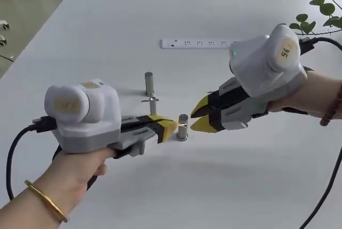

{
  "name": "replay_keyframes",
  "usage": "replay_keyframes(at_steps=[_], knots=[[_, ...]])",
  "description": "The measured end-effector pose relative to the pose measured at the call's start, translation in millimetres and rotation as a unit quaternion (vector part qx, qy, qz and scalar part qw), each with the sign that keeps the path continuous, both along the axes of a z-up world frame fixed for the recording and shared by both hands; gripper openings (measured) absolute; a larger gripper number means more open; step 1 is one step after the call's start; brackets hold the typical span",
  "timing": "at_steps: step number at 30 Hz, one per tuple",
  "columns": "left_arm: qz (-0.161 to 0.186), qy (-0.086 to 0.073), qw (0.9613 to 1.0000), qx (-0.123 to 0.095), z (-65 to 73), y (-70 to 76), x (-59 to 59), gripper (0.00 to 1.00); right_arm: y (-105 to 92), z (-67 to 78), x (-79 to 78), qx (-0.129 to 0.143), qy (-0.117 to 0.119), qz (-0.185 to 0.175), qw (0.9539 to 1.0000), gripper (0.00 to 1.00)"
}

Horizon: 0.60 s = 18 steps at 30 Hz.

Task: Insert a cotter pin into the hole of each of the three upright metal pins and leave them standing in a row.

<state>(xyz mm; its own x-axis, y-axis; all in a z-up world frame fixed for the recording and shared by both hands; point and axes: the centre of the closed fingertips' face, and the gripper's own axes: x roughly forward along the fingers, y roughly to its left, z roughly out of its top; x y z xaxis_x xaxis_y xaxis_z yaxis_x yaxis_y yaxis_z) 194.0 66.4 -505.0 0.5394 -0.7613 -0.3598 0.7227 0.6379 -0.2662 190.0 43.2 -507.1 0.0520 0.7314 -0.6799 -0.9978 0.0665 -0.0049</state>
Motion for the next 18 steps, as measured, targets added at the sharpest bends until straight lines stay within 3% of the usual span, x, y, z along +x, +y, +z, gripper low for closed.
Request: replay_keyframes(at_steps=[8,18], knots=[[-0.040,-0.017,0.9990,0.010,-1.4,-2.8,-9.3,0.00,-5.2,-6.0,-13.4,0.015,0.063,-0.001,0.9979,0.12],[-0.083,-0.018,0.9964,0.005,-1.1,-7.2,-24.0,0.00,-7.7,-7.7,-29.4,0.041,0.122,0.006,0.9917,0.14]])
